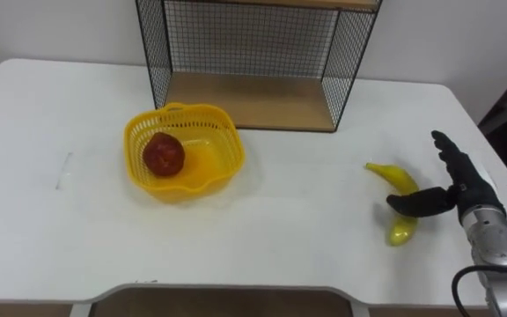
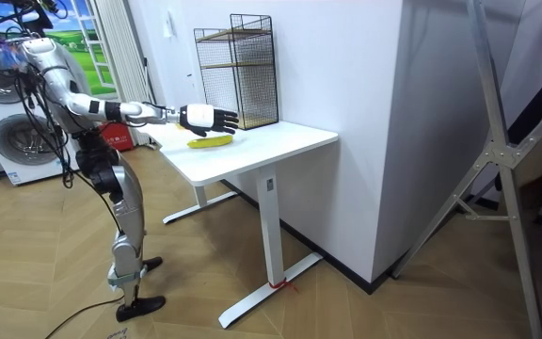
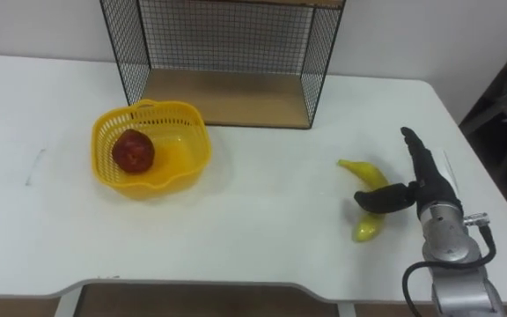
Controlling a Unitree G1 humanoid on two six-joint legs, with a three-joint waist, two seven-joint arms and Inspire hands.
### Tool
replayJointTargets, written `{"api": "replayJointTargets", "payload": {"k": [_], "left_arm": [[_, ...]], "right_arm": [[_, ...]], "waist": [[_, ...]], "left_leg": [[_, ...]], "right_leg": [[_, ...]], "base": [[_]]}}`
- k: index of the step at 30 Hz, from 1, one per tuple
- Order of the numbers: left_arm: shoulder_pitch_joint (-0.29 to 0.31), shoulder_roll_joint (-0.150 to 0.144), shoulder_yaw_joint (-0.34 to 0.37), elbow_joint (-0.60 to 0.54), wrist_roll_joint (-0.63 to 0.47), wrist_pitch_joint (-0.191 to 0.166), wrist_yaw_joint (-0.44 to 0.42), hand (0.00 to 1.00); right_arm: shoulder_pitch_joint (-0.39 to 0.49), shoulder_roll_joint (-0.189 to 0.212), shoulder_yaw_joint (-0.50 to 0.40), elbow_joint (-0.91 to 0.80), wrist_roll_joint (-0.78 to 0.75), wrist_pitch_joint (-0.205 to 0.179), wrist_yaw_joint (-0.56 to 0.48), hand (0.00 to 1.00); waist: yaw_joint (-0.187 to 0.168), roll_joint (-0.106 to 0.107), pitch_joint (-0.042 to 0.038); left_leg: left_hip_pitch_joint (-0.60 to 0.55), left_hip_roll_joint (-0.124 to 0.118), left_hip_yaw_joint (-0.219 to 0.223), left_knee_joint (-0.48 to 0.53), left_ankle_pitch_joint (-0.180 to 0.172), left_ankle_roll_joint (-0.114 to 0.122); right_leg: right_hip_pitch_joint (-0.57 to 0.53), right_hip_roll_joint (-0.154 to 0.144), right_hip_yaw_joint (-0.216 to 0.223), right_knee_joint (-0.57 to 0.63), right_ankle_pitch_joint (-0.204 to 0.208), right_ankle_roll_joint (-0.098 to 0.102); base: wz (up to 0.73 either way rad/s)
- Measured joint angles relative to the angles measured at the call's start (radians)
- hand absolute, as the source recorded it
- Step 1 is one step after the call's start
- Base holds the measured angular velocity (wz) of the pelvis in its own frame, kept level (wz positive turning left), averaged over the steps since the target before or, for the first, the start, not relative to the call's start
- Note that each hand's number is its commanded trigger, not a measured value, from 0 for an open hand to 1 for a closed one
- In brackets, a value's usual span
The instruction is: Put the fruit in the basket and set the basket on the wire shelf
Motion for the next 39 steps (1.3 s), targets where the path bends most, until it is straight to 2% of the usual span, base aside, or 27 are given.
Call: {"api": "replayJointTargets", "payload": {"k": [5, 8, 10, 14, 24, 32, 33, 35, 39], "left_arm": [[-0.002, -0.003, -0.003, 0.000, -0.001, 0.015, 0.000, 0.00], [-0.004, -0.002, -0.003, -0.003, -0.001, 0.021, 0.000, 0.00], [-0.003, 0.001, -0.006, -0.009, -0.002, 0.023, 0.000, 0.00], [-0.001, 0.004, -0.004, -0.013, -0.008, 0.031, 0.000, 0.00], [0.010, 0.005, -0.003, -0.013, -0.008, 0.058, 0.000, 0.00], [0.003, 0.003, -0.003, -0.018, -0.008, 0.066, 0.000, 0.00], [0.006, 0.003, -0.003, -0.018, -0.007, 0.066, 0.000, 0.00], [0.011, 0.003, -0.003, -0.018, -0.006, 0.068, 0.001, 0.00], [0.015, 0.003, -0.003, -0.018, -0.007, 0.069, 0.003, 0.00]], "right_arm": [[0.000, 0.000, 0.009, 0.000, -0.023, 0.005, 0.000, 0.00], [-0.002, 0.002, 0.009, 0.009, -0.024, 0.023, 0.001, 0.00], [-0.010, 0.002, 0.016, 0.048, -0.022, 0.029, 0.003, 0.00], [-0.019, 0.002, 0.025, 0.092, -0.008, 0.044, 0.008, 0.00], [-0.043, 0.002, 0.029, 0.162, 0.012, 0.066, 0.028, 0.00], [-0.046, 0.003, 0.026, 0.224, 0.032, 0.048, 0.035, 0.00], [-0.046, 0.003, 0.024, 0.237, 0.038, 0.037, 0.034, 0.13], [-0.046, 0.003, 0.022, 0.252, 0.039, 0.023, 0.034, 1.00], [-0.047, 0.002, 0.017, 0.275, 0.037, -0.002, 0.024, 1.00]], "waist": [[-0.001, -0.002, 0.0006], [0.001, -0.003, 0.0021], [0.015, -0.008, 0.0059], [0.023, -0.013, 0.0079], [0.032, -0.017, 0.0046], [0.027, -0.013, 0.0038], [0.026, -0.012, 0.0030], [0.026, -0.011, 0.0007], [0.024, -0.007, -0.0019]], "left_leg": [[-0.005, -0.001, -0.003, 0.007, 0.000, 0.000], [-0.008, -0.001, -0.003, 0.008, 0.000, 0.000], [-0.009, 0.000, -0.003, 0.011, 0.000, 0.000], [-0.010, 0.000, -0.005, 0.013, 0.000, 0.000], [-0.011, 0.000, -0.008, 0.018, 0.000, 0.000], [-0.011, -0.001, -0.029, 0.036, -0.003, 0.002], [-0.010, -0.001, -0.032, 0.037, -0.003, 0.002], [-0.008, -0.001, -0.033, 0.037, -0.003, 0.001], [-0.006, -0.001, -0.034, 0.038, -0.002, 0.001]], "right_leg": [[-0.004, -0.001, -0.005, 0.000, 0.000, 0.000], [-0.005, -0.001, -0.005, -0.001, 0.000, 0.000], [-0.006, -0.001, -0.004, -0.001, 0.000, 0.000], [-0.005, -0.001, -0.005, -0.001, 0.000, 0.000], [0.002, 0.000, -0.006, 0.000, 0.000, 0.000], [0.021, 0.002, -0.021, -0.008, -0.001, 0.001], [0.026, 0.004, -0.024, -0.014, -0.001, 0.001], [0.029, 0.005, -0.024, -0.016, 0.000, 0.000], [0.033, 0.005, -0.025, -0.016, 0.000, 0.000]], "base": [[0.01], [0.00], [0.00], [0.00], [0.00], [0.07], [0.05], [0.02], [0.00]]}}
